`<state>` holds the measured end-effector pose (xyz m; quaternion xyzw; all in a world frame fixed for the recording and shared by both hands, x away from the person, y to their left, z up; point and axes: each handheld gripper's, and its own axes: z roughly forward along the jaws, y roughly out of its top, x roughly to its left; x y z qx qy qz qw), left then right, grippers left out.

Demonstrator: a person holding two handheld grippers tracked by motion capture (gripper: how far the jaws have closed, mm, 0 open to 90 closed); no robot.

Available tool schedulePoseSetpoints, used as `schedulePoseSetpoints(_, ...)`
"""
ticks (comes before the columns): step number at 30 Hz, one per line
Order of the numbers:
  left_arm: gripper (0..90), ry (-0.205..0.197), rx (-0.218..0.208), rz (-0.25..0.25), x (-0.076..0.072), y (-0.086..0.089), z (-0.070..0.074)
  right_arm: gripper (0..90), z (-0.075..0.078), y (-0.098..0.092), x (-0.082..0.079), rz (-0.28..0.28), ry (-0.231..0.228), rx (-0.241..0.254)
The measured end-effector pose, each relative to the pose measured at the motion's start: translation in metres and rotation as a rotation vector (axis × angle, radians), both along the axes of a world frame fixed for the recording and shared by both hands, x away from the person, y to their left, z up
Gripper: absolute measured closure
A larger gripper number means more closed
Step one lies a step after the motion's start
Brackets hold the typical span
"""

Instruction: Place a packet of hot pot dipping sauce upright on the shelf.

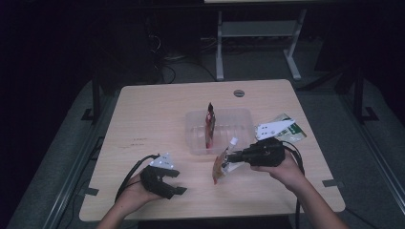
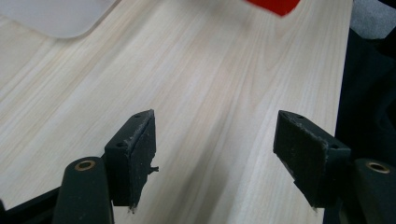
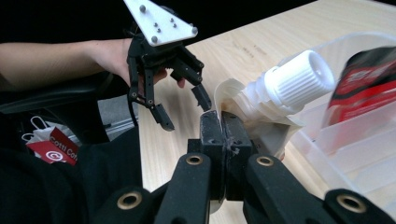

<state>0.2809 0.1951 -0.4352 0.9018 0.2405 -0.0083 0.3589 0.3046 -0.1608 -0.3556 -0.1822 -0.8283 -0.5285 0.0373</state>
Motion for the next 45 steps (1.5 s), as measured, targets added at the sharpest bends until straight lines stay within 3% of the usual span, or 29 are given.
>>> schedulePoseSetpoints(8, 27.7, 0.017, -0.007, 0.028, 0.005, 0.007, -0.003, 89.3, 0.012, -0.013, 0.011, -0.017, -0.015, 0.021)
schedulePoseSetpoints(21, 27.0, 0.023, 0.004, 0.013, 0.006, 0.006, -0.005, 89.3, 0.032, -0.027, 0.046, -0.080, -0.045, 0.023)
schedulePoseSetpoints(33, 27.0, 0.022, 0.022, -0.003, 0.008, 0.007, -0.006, 89.3, 0.033, -0.031, 0.084, -0.124, -0.039, -0.001)
schedulePoseSetpoints(45, 27.0, 0.031, 0.026, -0.003, 0.008, 0.007, -0.006, 89.2, 0.029, -0.038, 0.105, -0.162, -0.032, -0.029)
